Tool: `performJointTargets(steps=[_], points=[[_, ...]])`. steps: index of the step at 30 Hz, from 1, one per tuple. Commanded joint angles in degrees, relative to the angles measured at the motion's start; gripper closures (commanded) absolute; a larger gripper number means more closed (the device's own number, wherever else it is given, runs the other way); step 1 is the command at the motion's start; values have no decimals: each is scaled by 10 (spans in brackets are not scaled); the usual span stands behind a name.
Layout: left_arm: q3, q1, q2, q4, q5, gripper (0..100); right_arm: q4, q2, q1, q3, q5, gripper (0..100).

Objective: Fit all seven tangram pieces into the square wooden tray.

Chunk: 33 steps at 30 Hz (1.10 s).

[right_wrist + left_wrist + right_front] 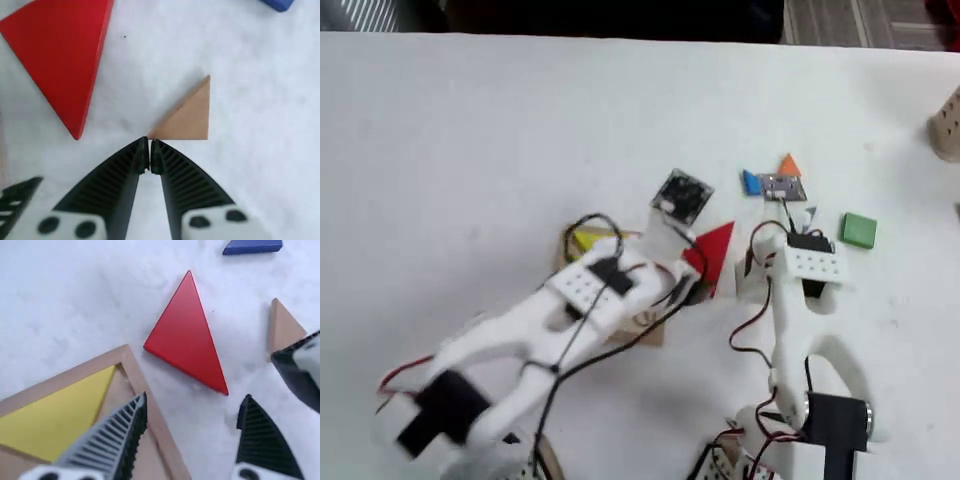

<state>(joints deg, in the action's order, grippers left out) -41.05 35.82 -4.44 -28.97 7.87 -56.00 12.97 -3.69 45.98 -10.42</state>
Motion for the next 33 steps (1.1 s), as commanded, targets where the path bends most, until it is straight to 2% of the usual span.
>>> performJointTargets(steps=[1, 7, 13, 16, 33], points=[[164, 11, 116, -40, 22, 691, 0, 22, -7, -3, -5, 981], [320, 4, 249, -98, 23, 691, 2, 22, -8, -3, -5, 981], [402, 0, 316, -145, 38, 691, 0, 22, -9, -3, -8, 981], [415, -12, 324, -160, 67, 688, -1, 22, -7, -3, -25, 981], [416, -15, 329, -176, 69, 662, -1, 22, -7, -3, -30, 981]])
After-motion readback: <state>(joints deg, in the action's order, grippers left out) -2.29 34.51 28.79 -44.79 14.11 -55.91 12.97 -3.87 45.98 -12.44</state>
